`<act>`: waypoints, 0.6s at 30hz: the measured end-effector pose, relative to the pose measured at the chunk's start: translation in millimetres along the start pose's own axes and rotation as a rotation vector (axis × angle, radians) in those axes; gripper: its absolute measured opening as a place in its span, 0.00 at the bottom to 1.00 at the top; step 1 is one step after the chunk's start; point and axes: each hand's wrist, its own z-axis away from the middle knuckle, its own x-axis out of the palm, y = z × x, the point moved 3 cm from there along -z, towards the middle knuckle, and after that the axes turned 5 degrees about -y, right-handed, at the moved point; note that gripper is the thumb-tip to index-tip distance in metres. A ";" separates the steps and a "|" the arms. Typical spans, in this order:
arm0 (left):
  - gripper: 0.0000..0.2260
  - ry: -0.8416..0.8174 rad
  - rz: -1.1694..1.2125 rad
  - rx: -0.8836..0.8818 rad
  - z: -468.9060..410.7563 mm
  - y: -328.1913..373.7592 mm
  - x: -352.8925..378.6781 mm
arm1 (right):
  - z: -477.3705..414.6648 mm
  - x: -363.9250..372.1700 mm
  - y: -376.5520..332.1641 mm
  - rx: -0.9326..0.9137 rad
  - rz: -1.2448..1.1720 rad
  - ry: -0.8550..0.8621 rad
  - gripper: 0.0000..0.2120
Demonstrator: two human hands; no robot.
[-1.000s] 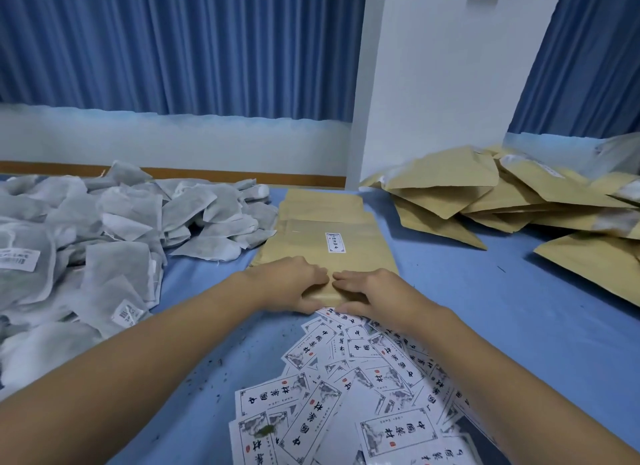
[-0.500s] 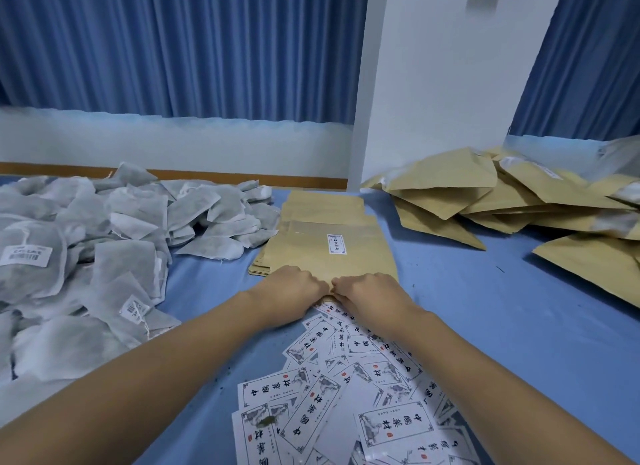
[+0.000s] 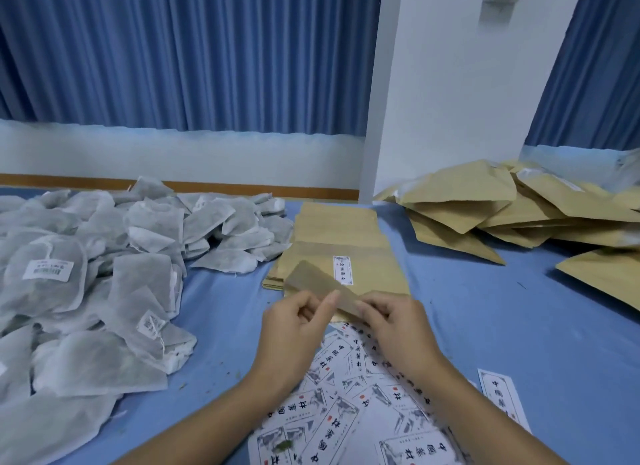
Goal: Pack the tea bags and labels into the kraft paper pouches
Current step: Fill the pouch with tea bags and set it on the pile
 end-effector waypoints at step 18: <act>0.21 -0.369 0.486 -0.334 2.3 -18.9 16.0 | 5.1 9.3 -7.1 -0.098 -0.201 -0.228 0.18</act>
